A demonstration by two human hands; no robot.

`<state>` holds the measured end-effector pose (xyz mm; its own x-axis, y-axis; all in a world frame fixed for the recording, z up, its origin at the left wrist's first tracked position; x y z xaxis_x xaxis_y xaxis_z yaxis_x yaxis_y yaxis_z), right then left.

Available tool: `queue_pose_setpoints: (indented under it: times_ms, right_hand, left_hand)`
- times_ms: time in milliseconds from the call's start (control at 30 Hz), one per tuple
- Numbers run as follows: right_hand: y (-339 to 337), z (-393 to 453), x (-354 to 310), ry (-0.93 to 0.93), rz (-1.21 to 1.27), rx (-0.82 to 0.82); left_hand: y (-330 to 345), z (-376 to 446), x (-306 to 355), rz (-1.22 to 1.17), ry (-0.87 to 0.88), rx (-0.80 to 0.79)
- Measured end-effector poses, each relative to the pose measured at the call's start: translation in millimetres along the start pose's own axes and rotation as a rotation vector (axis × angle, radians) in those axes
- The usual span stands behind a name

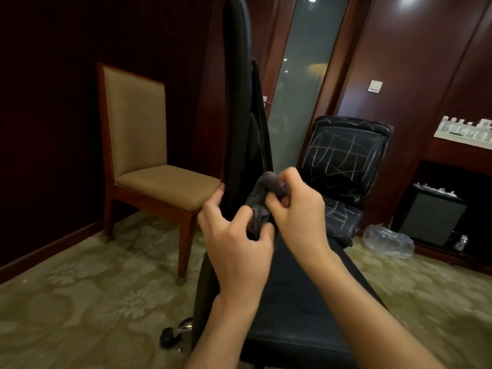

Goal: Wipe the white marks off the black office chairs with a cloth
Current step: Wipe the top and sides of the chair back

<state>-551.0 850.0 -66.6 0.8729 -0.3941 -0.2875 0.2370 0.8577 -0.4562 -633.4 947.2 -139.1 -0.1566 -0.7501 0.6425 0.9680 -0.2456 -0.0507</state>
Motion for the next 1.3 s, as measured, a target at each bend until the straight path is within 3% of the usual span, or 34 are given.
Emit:
queue_pose_setpoints:
  times_ms: [200, 333, 533, 733, 933, 1067, 1300]
  right_hand:
    - [-26.2, 53.6, -41.4, -0.127, -0.088, 0.107]
    - [-23.4, 102.0, -65.4, -0.189, -0.152, 0.006]
    - [4.7, 48.8, -23.2, -0.097, -0.044, -0.028]
    - [31.3, -8.3, 15.8, 0.110, 0.049, -0.142]
    - [-1.4, 59.5, -26.1, -0.016, -0.006, 0.019]
    - [6.2, 108.6, -54.1, -0.070, -0.086, -0.091]
    - [27.0, 27.7, -8.0, 0.019, 0.032, -0.030]
  left_hand:
    - [-23.4, 37.2, 14.7, 0.001, 0.006, 0.108]
    - [-25.9, 66.6, 23.7, 0.070, 0.020, 0.107]
    - [-11.8, 42.0, 14.3, 0.112, 0.030, 0.023]
    - [-4.7, 24.7, -18.7, -0.061, 0.037, -0.062]
    - [-15.4, 58.9, -13.7, -0.107, 0.005, -0.060]
    - [-11.7, 80.8, -11.7, -0.088, -0.043, -0.130]
    - [-3.0, 42.5, -18.1, 0.008, 0.037, -0.126]
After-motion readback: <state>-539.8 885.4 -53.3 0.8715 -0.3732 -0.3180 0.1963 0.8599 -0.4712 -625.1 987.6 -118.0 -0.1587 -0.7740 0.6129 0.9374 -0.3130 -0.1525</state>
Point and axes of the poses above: each hand's wrist, its own z-axis towards the middle knuckle, its own y-axis out of the palm, x = y × z, the point moved 9 cm from there along z, towards the middle knuckle, and after that the axes turned 1 degree about z, right-handed, at the moved point
